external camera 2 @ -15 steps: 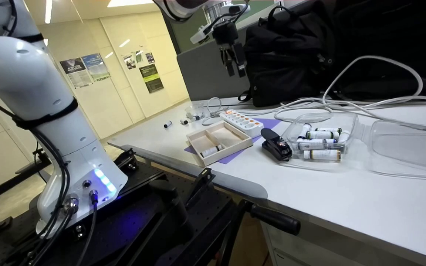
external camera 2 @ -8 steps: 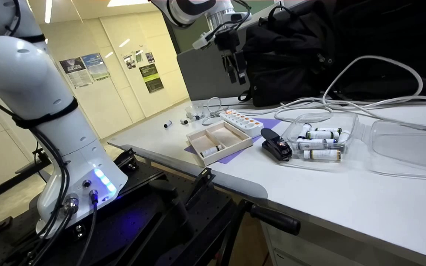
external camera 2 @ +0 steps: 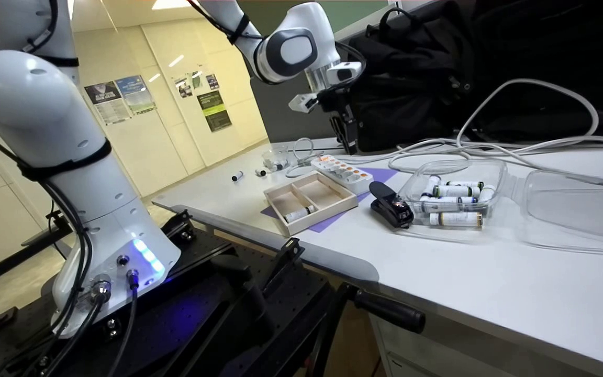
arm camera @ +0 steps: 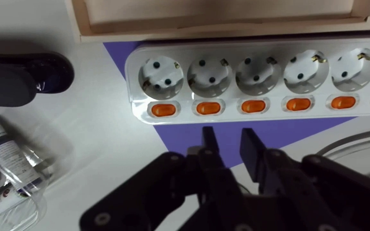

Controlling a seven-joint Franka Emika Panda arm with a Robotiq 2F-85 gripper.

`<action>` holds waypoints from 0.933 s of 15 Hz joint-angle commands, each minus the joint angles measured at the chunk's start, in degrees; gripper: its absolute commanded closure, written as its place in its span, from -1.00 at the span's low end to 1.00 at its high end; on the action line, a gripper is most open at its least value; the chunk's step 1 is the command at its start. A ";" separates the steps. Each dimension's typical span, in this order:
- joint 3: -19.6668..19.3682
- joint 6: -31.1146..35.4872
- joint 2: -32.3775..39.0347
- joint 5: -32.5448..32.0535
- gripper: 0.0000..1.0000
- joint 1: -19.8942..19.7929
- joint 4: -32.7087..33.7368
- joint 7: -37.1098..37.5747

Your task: Push down the first button from the right of the adaptor.

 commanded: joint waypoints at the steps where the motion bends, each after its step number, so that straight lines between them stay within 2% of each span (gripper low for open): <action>1: -2.44 1.73 4.23 -1.33 0.99 2.71 3.06 4.51; 6: -10.66 -0.68 8.44 -8.10 1.00 9.51 6.12 11.49; 8: -12.73 -1.76 9.35 -9.65 1.00 11.12 6.95 12.99; 11: -14.06 -4.38 9.94 -10.88 1.00 12.29 7.73 13.89; 14: -13.75 -7.81 9.75 -11.53 1.00 12.14 8.19 13.83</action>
